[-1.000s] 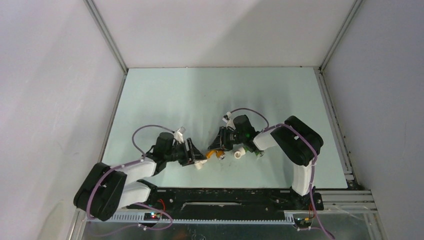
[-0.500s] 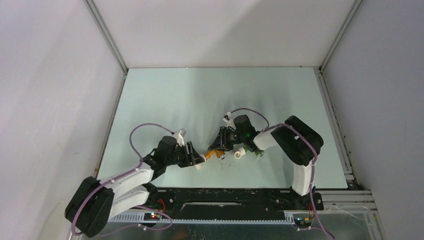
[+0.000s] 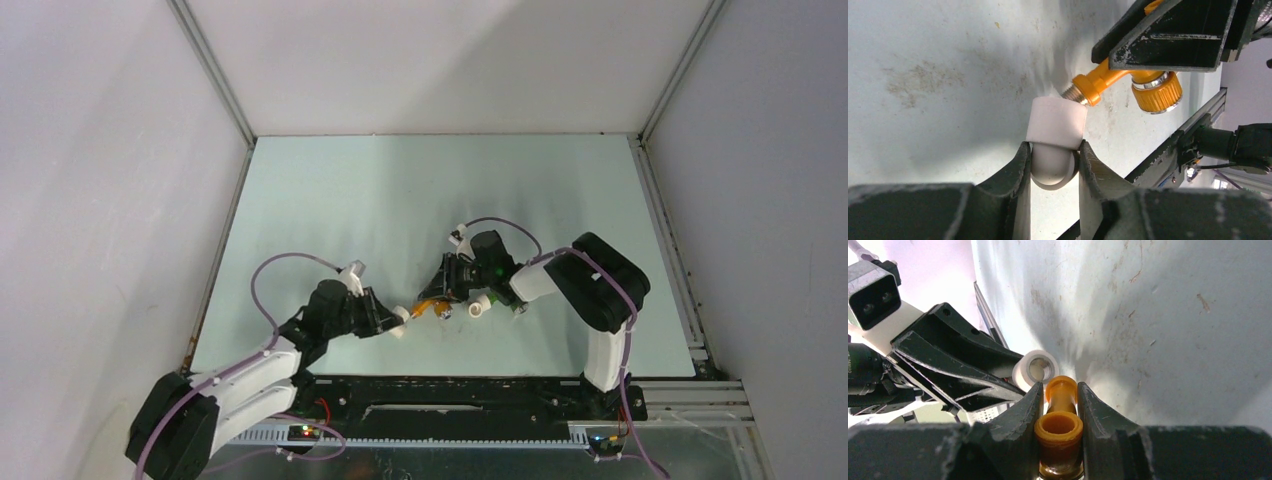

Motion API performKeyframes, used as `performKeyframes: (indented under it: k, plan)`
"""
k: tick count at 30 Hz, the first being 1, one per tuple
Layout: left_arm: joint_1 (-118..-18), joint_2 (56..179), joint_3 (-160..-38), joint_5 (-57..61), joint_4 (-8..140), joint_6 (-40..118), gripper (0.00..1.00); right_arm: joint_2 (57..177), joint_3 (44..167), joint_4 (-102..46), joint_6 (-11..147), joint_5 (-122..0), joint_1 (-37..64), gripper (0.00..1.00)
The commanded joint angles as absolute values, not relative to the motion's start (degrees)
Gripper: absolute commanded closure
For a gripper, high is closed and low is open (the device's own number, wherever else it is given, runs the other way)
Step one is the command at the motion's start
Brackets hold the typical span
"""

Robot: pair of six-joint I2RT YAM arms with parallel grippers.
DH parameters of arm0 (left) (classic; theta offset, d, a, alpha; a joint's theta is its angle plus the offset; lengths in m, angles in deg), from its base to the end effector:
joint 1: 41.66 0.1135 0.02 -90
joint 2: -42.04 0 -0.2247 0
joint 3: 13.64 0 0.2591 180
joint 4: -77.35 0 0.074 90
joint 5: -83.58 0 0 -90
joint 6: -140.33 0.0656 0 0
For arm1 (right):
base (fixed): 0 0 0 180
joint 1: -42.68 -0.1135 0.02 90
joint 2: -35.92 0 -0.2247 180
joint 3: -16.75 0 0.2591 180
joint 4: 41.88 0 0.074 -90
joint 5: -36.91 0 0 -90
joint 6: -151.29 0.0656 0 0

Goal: Install the water faucets
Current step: Pick up the adaptor at the center of the board.

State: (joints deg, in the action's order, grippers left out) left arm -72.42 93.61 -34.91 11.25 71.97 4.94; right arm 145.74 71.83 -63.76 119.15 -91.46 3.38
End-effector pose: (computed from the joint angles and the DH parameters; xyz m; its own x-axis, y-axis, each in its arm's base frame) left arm 0.1745 -0.1270 0.0792 -0.8497 -0.2836 -0.4444 0.1342 0.6988 -0.7026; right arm 0.2459 0.2539 0.0453 -0.9855 0.0513 -0.1617 -0.1233 0.4381 0.8904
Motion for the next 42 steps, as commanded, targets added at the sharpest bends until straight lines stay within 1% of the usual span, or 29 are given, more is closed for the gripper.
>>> performKeyframes:
  k: [1,5,9,12,15,17,21,25,29,32,34,42]
  plan:
    - [-72.68,89.16,-39.47,8.20,67.88,8.04,1.00,138.83,71.18,-63.61,116.71,-91.56,4.09,1.00]
    - [-72.68,84.43,-44.26,5.71,60.53,13.64,1.00,130.43,71.18,-56.34,111.39,-90.17,5.34,1.00]
    - [-72.68,82.02,-48.81,7.31,58.53,21.01,1.00,121.79,71.27,-49.09,106.33,-90.23,7.83,1.00]
    - [-72.68,80.82,-51.60,14.62,60.36,27.90,1.00,114.59,71.75,-42.67,101.39,-91.54,9.51,1.00]
    - [-72.82,79.10,-54.80,17.52,58.15,36.74,1.00,107.63,73.52,-36.67,95.79,-92.90,10.73,1.00]
    - [-72.85,77.47,-55.80,22.18,58.02,43.78,1.00,102.92,75.39,-32.75,92.06,-93.15,11.00,1.00]
    - [-72.86,75.93,-56.67,33.29,59.58,50.11,1.00,96.76,77.90,-30.77,89.41,-94.73,10.84,1.00]
    - [-72.82,76.75,-56.70,44.88,64.45,49.17,1.00,92.90,79.51,-32.87,88.74,-95.85,8.77,1.00]
    - [-72.95,77.32,-55.39,48.47,73.87,43.07,1.00,91.58,82.11,-31.50,86.00,-93.53,4.20,1.00]
    - [-73.03,76.40,-53.25,48.17,82.31,37.02,1.00,91.79,83.11,-31.55,85.88,-92.25,2.35,1.00]
    - [-73.04,76.08,-52.74,46.96,85.06,34.82,1.00,91.74,83.20,-32.33,86.42,-91.80,1.69,1.00]
    - [-73.04,75.80,-52.78,43.57,86.00,32.38,1.00,91.69,83.41,-33.10,86.74,-90.06,-0.82,1.00]
